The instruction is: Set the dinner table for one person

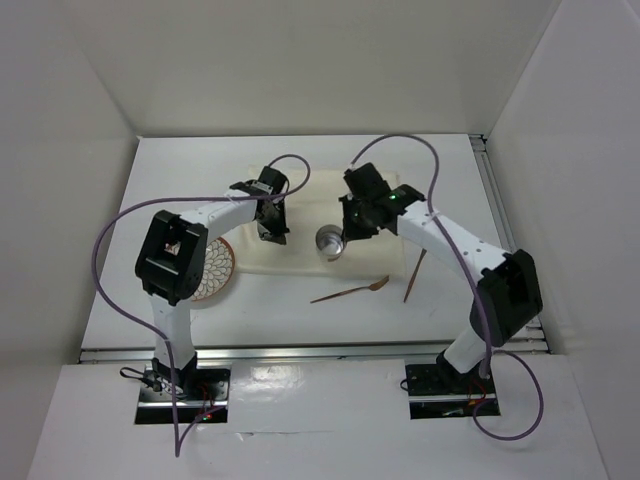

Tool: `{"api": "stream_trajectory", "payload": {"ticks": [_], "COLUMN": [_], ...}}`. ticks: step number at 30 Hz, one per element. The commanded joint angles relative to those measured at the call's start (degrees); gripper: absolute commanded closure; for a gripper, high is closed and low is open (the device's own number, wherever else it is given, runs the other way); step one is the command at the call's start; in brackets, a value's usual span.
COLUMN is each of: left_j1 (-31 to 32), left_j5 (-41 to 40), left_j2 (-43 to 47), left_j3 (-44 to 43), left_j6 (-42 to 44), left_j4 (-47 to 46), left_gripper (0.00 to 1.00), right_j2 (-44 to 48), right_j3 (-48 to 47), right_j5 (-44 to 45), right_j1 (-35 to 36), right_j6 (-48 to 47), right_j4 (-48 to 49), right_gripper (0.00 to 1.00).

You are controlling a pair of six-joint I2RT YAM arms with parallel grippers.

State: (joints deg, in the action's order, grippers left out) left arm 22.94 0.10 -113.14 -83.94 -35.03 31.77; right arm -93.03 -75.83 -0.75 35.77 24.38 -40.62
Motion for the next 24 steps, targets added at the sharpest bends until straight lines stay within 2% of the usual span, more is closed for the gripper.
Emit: {"api": "stream_trajectory", "payload": {"ticks": [1,7,11,16,20,24], "left_j1": [1.2,3.7,5.4,6.0,6.5,6.5], "left_j5": [1.8,3.5,3.0,2.5,-0.9,-3.0], "left_j2": [0.7,2.5,3.7,4.9,4.4,5.0], "left_j3": [3.8,11.4,13.5,16.2,15.5,13.8], "left_j6": [-3.3,-5.7,-6.2,-6.2,-5.1,-3.7], "left_j4": [-0.9,-3.9,-3.9,-4.4,-3.1,-1.7], "left_gripper": [1.0,1.0,1.0,1.0,1.0,1.0], "right_j2": [6.9,6.6,-0.3,-9.7,-18.6,-24.0], "right_j3": [-5.2,-9.2,-14.1,-22.4,-31.1,-35.5], "right_j5": [5.9,4.5,1.2,4.2,4.7,6.1], "right_j1": [-4.5,-16.4,-24.0,-25.3,-26.4,-26.4], "right_j6": [0.6,0.6,0.6,0.6,1.6,2.2], "right_j4": [-3.3,-4.1,-2.2,-1.0,-0.4,0.1], "right_gripper": [1.0,1.0,1.0,1.0,1.0,1.0]}}
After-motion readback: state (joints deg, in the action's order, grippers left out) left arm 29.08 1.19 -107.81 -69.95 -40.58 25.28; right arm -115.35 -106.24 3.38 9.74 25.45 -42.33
